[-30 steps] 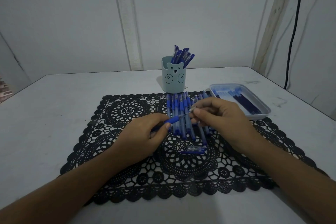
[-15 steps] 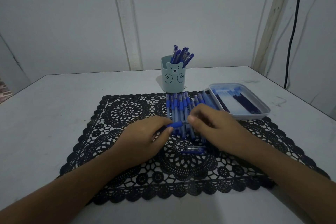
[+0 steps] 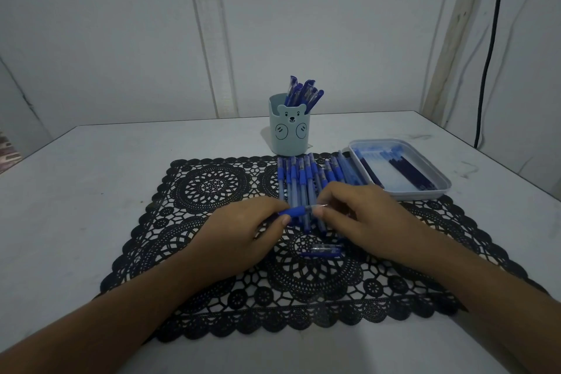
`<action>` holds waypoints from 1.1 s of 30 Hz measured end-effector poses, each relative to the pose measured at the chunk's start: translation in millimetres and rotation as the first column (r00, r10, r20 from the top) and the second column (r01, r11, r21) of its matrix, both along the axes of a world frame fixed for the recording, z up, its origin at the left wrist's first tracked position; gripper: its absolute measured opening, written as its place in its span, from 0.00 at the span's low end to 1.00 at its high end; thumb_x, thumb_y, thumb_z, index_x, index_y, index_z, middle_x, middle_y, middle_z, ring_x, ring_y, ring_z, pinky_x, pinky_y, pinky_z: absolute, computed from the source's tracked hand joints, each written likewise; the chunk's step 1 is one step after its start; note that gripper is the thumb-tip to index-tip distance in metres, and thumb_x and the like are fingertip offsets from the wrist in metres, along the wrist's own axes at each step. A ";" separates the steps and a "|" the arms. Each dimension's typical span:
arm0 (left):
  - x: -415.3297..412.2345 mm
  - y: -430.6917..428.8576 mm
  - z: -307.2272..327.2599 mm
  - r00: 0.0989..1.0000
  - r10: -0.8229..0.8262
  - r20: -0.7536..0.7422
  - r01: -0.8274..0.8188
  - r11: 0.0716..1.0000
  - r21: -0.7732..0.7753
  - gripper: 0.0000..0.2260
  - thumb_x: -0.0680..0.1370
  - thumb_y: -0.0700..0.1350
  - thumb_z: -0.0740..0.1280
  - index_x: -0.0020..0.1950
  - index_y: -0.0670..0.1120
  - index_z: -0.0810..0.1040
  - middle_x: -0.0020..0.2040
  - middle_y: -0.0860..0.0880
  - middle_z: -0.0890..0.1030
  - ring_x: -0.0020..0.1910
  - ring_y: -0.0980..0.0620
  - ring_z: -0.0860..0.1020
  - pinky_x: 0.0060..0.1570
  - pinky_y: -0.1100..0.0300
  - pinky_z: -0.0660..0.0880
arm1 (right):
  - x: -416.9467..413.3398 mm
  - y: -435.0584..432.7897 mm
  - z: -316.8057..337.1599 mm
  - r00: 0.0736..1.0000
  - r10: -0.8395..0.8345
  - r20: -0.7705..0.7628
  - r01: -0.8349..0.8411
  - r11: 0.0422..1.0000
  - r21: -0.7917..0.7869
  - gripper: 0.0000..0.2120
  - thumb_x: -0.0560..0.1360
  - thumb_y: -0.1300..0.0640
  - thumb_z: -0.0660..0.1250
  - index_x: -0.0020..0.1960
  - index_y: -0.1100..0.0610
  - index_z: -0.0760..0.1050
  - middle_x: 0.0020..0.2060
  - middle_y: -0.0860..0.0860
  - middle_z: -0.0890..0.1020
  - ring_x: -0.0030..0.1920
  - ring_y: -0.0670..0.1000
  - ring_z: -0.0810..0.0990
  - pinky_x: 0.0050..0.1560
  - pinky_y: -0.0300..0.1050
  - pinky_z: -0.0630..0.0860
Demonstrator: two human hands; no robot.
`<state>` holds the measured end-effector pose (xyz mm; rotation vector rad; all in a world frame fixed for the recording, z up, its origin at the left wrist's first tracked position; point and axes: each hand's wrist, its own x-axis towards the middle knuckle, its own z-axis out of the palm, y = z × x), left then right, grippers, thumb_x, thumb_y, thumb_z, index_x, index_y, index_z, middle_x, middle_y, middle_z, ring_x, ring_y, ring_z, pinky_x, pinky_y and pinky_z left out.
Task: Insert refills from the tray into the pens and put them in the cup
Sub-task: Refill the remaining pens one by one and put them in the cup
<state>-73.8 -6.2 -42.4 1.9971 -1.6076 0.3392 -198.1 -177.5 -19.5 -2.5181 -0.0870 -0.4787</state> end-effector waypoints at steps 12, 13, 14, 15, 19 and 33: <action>0.4 -0.5 -1.1 0.999 -0.045 0.026 0.046 0.999 -0.018 0.13 0.78 0.50 0.57 0.55 0.46 0.77 0.42 0.55 0.78 0.36 0.65 0.69 0.37 0.73 0.67 | -0.3 5.4 -3.5 1.000 0.003 0.015 -0.004 0.997 0.071 0.09 0.74 0.43 0.56 0.41 0.46 0.69 0.30 0.49 0.76 0.30 0.48 0.73 0.30 0.40 0.69; 0.4 -0.4 -0.6 0.999 -0.043 0.017 0.043 0.999 -0.024 0.14 0.78 0.51 0.57 0.55 0.46 0.77 0.41 0.56 0.78 0.36 0.66 0.69 0.38 0.74 0.66 | -0.1 4.7 -3.6 1.000 0.011 -0.008 -0.010 0.998 0.063 0.05 0.75 0.45 0.59 0.43 0.44 0.67 0.32 0.49 0.76 0.31 0.46 0.73 0.30 0.37 0.68; 0.5 -0.4 -0.2 0.999 -0.040 0.012 0.040 0.999 -0.030 0.14 0.78 0.51 0.57 0.55 0.46 0.77 0.41 0.58 0.77 0.36 0.67 0.68 0.38 0.75 0.65 | 0.0 4.0 -4.0 1.000 0.017 -0.017 -0.016 0.998 0.062 0.03 0.75 0.49 0.61 0.44 0.44 0.66 0.33 0.48 0.77 0.32 0.45 0.73 0.31 0.35 0.69; 0.6 -0.4 0.0 0.999 -0.037 0.011 0.038 0.999 -0.034 0.14 0.78 0.51 0.57 0.54 0.47 0.78 0.40 0.59 0.75 0.35 0.69 0.68 0.37 0.75 0.65 | 0.1 3.3 -3.8 1.000 0.019 -0.021 -0.018 0.998 0.056 0.04 0.76 0.51 0.62 0.44 0.44 0.66 0.34 0.48 0.77 0.33 0.46 0.74 0.31 0.36 0.69; 1.5 -0.9 -0.7 1.000 -0.030 -0.002 0.030 0.998 -0.048 0.14 0.78 0.51 0.57 0.54 0.47 0.78 0.40 0.60 0.74 0.35 0.71 0.68 0.36 0.74 0.65 | 0.0 5.1 -2.3 1.000 0.010 -0.030 -0.009 0.999 0.053 0.01 0.76 0.48 0.59 0.46 0.42 0.68 0.36 0.49 0.78 0.35 0.47 0.75 0.35 0.41 0.71; 0.0 0.7 -1.0 0.993 -0.015 0.115 0.020 0.999 -0.044 0.14 0.79 0.50 0.58 0.54 0.45 0.78 0.42 0.52 0.80 0.39 0.58 0.75 0.38 0.63 0.72 | 0.5 0.4 -2.6 0.999 0.000 0.032 -0.002 0.999 0.046 0.06 0.75 0.51 0.63 0.39 0.44 0.72 0.31 0.48 0.78 0.33 0.49 0.75 0.33 0.43 0.71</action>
